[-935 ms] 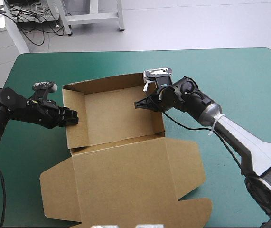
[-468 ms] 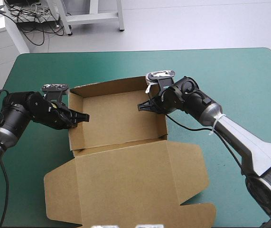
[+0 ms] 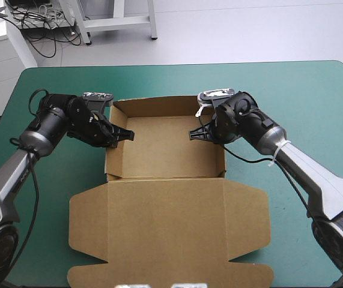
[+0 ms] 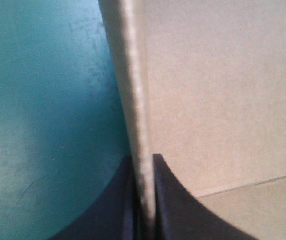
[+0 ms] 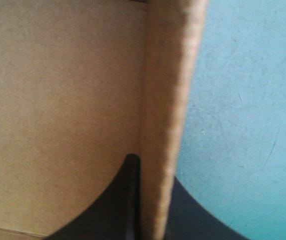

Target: Fold the box

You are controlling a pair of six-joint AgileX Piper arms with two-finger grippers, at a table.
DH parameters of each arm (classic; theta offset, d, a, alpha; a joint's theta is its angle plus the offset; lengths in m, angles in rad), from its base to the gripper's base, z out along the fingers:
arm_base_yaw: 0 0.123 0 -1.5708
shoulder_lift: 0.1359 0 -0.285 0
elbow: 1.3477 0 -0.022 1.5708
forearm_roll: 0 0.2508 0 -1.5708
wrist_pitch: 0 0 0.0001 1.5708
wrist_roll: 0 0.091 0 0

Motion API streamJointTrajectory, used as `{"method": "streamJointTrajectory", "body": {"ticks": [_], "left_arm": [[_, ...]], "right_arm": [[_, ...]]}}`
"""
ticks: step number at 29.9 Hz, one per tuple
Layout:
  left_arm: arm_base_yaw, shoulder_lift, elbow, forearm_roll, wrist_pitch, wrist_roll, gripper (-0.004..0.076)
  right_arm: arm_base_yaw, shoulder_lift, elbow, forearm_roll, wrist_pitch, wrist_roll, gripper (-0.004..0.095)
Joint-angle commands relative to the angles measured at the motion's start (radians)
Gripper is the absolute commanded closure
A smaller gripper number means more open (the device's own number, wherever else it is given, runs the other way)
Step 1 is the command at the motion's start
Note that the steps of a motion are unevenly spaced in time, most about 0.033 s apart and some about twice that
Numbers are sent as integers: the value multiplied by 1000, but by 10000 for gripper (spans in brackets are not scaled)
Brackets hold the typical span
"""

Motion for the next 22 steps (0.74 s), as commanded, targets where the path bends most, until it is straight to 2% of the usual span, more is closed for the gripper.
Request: {"method": "streamJointTrajectory", "body": {"ticks": [1, 5, 18, 22], "left_arm": [[-33, 11, -97, -20, -66, -3, 734], [-75, 76, -139, 67, -61, -18, 734], [-101, 217, -149, 92, -70, -1, 734], [-101, 219, -149, 89, -76, 28, 724]], "right_arm": [[-49, -21, -29, 47, 64, -58, 927], [-91, 0, -27, 105, 65, -102, 928], [-96, 77, -31, 90, -3, -113, 921], [-96, 109, -73, 85, 71, -110, 826]]}}
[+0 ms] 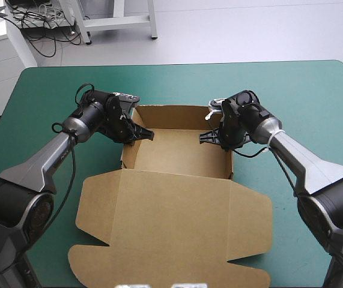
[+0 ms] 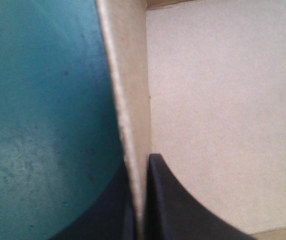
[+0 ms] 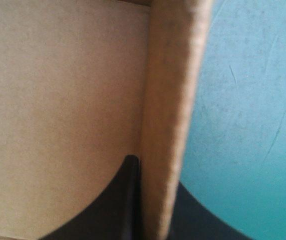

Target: Fold the box

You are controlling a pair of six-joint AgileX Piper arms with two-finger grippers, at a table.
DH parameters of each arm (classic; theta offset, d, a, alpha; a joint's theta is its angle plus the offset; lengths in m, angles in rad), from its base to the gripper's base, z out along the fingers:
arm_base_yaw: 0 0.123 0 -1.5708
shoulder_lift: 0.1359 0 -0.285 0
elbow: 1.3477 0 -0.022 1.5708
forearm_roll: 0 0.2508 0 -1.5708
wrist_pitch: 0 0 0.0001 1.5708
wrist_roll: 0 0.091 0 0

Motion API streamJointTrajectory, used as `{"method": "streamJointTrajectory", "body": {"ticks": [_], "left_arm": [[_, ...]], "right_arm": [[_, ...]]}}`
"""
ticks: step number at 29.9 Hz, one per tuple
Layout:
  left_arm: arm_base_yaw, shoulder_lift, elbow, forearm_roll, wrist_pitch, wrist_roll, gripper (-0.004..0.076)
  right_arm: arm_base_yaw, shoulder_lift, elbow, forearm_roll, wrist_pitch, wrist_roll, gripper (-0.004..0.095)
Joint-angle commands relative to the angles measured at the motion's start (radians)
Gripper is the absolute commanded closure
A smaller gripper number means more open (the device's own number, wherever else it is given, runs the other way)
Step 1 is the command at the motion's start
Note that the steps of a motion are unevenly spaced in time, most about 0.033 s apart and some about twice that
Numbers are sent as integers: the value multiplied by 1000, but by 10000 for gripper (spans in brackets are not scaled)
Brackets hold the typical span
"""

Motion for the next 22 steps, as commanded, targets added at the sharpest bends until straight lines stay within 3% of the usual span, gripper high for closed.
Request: {"method": "streamJointTrajectory", "body": {"ticks": [1, 4, 7, 12, 14, 22], "left_arm": [[-13, -26, -22, -2, -20, 82, 712], [-13, -26, -22, -2, 6, 111, 628], [-13, -26, -22, -10, 8, 112, 485], [-13, -26, -57, -41, 8, 112, 222], [-13, -26, -81, -61, 10, 112, 156], [-13, -26, -159, -32, 67, 112, 142]], "right_arm": [[5, -16, -71, 0, 41, -57, 775], [5, 7, -125, -14, 111, -82, 626], [5, 21, -172, -24, 140, -88, 496], [5, 21, -190, -34, 140, -65, 350], [5, 21, -190, -39, 140, -21, 306], [5, 21, -226, -31, 140, 42, 296]]}}
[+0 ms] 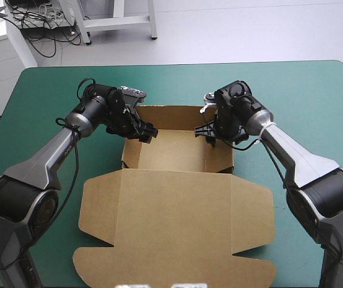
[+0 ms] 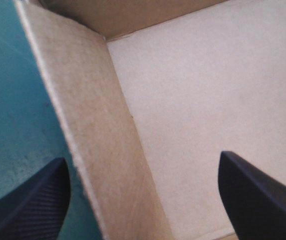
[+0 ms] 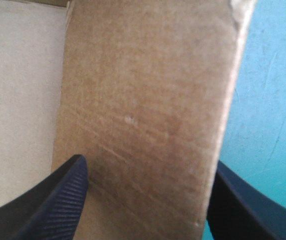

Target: Fold the box

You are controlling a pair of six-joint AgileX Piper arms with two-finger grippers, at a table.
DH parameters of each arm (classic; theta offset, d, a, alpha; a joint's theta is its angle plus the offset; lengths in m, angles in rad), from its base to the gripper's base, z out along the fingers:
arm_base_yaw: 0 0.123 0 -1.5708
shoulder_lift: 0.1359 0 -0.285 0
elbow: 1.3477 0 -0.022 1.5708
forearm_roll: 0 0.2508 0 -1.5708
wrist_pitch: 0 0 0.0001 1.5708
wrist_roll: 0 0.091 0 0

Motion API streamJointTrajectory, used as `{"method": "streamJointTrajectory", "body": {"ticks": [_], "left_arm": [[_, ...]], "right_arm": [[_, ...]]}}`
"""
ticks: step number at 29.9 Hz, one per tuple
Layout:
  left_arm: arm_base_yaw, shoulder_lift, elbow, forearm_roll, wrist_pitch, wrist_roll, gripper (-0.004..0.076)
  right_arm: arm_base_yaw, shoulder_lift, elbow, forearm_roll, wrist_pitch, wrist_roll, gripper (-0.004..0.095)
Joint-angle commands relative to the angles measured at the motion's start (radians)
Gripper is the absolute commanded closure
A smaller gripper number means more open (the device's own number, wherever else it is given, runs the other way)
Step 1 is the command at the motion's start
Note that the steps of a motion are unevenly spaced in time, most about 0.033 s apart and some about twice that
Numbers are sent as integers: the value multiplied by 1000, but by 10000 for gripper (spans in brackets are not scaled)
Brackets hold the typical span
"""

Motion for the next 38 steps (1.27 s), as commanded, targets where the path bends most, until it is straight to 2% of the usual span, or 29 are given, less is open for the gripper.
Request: {"method": "streamJointTrajectory", "body": {"ticks": [1, 5, 7, 12, 16, 19, 20, 23, 28, 33, 38], "left_arm": [[-5, -58, -66, 10, 33, -2, 142], [-5, -58, -147, 59, 112, -2, 142], [-3, -58, -196, 80, 144, -2, 142], [-3, -79, -263, 80, 179, -2, 155], [-3, -122, -268, 119, 204, -2, 229], [-3, -168, -268, 163, 204, 8, 391], [-3, -194, -268, 183, 204, 38, 496], [-3, -272, -268, 268, 204, 101, 729], [-3, -437, -261, 366, 204, 91, 734], [-3, -610, -207, 251, 204, 91, 734], [-3, -800, -52, 204, 189, 97, 734]], "right_arm": [[-2, -54, -74, -5, 24, 3, 296], [-2, -62, -186, 2, 24, -43, 296], [-2, -73, -242, -33, 24, -86, 296], [-2, -139, -288, -143, 24, -85, 296], [-2, -193, -288, -187, 24, -85, 296], [-2, -227, -288, -171, 24, -85, 298], [-2, -237, -288, -160, 24, -85, 298], [-2, -253, -288, -122, 24, -70, 298], [-29, -250, -288, -44, 26, -55, 298], [-56, -219, -286, -10, 26, -55, 298], [-61, -166, -286, 40, 26, -55, 298]]}}
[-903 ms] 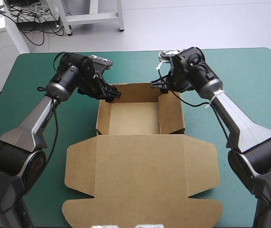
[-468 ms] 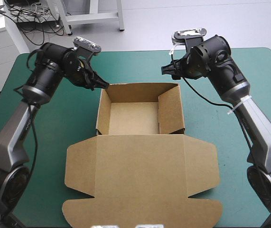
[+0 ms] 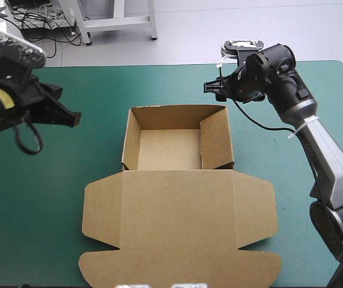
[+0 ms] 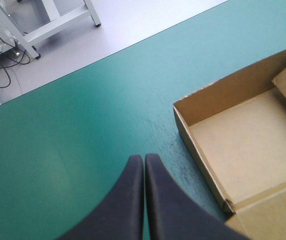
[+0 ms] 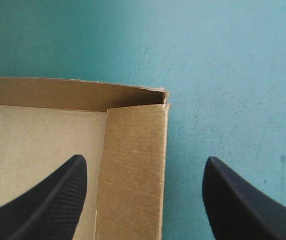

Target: Fold the box

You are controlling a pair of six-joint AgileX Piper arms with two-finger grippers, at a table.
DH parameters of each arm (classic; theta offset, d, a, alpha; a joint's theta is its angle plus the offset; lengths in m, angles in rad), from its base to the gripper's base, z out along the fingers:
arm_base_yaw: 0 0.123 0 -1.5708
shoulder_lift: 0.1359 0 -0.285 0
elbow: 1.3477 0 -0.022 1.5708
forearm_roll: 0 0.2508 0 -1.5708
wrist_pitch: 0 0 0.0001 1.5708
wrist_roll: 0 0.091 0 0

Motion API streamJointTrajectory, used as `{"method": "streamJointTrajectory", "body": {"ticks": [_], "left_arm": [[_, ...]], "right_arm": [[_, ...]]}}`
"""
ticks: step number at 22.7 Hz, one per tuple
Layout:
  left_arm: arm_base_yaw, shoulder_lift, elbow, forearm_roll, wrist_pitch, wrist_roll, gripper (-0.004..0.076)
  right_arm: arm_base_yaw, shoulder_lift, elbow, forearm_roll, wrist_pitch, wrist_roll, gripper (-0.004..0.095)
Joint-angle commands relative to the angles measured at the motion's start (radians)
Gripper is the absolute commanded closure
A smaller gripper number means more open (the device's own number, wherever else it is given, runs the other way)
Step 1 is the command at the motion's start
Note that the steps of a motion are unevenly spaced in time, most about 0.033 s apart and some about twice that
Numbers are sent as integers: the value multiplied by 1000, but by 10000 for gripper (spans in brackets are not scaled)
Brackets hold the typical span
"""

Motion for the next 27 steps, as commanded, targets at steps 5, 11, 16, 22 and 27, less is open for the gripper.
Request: {"method": "streamJointTrajectory", "body": {"ticks": [5, 11, 16, 22, 27], "left_arm": [[-3, -279, 297, -9, -18, -2, 734], [-3, -548, 737, -9, -117, -15, 734], [-3, -687, 989, 29, -207, -90, 734], [-3, -751, 1101, 29, -205, -116, 734], [-3, -796, 1179, 33, -205, -114, 734]], "right_arm": [[-9, 60, -31, 32, 9, -22, 298], [-11, 128, -31, 26, 9, -32, 298], [-17, 134, 96, 12, 9, -25, 298], [-18, 138, 176, 91, 9, -27, 304], [-18, 138, 179, 78, 9, -37, 372]]}}
